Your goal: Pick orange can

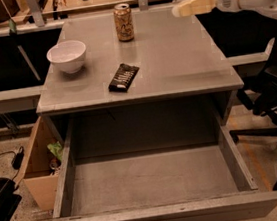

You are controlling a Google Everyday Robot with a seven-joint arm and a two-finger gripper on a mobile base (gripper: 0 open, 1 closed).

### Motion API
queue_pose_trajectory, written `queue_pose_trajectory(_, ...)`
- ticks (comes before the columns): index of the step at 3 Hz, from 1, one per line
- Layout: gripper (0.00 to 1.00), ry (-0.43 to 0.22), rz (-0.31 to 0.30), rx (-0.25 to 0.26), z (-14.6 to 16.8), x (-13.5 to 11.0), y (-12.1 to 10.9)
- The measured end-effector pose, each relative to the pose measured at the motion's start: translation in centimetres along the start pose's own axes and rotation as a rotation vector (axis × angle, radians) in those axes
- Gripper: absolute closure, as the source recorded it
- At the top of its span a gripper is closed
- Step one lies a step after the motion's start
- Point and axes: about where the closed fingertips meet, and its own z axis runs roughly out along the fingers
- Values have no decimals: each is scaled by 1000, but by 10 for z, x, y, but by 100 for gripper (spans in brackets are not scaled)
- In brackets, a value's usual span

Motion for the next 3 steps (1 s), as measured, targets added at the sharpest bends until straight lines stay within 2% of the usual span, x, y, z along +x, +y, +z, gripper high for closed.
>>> queue_pose_trajectory(1,0,42,7,5,58,2,-9)
queue_pose_trajectory(2,0,64,34,-16,113,10,-5)
queue_pose_trajectory(3,0,28,116,-91,178,19,18)
